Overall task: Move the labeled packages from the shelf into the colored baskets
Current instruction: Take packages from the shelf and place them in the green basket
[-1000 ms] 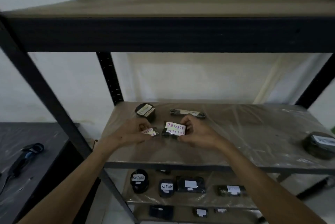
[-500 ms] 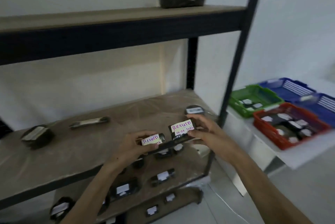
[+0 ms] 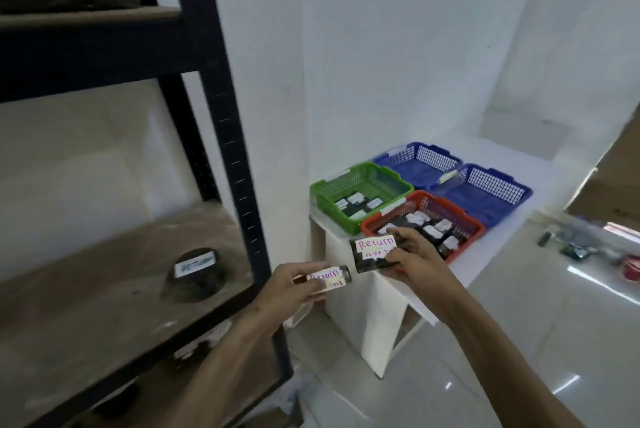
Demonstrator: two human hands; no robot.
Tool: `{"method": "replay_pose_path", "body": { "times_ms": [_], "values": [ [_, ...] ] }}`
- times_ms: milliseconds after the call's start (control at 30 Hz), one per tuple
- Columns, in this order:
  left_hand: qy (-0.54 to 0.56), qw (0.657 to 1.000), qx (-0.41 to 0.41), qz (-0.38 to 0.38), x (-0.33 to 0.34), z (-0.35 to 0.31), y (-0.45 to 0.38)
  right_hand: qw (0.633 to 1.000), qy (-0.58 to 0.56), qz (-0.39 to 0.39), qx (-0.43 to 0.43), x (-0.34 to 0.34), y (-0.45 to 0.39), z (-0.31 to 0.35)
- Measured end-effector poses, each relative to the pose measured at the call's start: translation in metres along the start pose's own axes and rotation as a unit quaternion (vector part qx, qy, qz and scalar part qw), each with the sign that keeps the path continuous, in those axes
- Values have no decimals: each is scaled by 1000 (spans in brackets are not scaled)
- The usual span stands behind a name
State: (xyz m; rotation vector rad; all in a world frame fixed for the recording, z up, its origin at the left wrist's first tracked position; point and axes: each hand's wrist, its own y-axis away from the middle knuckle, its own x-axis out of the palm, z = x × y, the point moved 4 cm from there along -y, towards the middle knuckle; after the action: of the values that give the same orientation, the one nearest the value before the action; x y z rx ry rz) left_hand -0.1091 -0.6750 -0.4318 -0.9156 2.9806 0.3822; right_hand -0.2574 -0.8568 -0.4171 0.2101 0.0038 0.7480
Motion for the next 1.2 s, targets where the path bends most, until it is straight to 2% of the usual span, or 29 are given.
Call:
{"method": "replay_pose_path", "body": {
  "times_ms": [167, 500, 667, 867, 1033, 1133, 1200],
  "values": [
    [23, 1000, 8, 3, 37, -12, -110, 998, 53, -17, 19, -59, -92, 23],
    [-1, 995, -27, -96, 76, -33, -303, 983, 175, -47, 33, -160, -275, 53],
    [-11, 988, -50, -148, 91, -24, -378, 955, 297, -15, 21, -184, -383, 45],
    [-46, 969, -88, -225, 111, -3, -471, 870, 474, 130, -23, -179, -533, 32],
    [-76, 941, -156, -289, 124, 19, -538, 755, 588, 286, -47, -157, -627, -8],
    [-82, 921, -196, -327, 128, 30, -570, 682, 616, 387, -67, -139, -649, -31],
    [-93, 909, -218, -344, 128, 36, -586, 640, 638, 422, -72, -130, -656, -49]
  ]
}}
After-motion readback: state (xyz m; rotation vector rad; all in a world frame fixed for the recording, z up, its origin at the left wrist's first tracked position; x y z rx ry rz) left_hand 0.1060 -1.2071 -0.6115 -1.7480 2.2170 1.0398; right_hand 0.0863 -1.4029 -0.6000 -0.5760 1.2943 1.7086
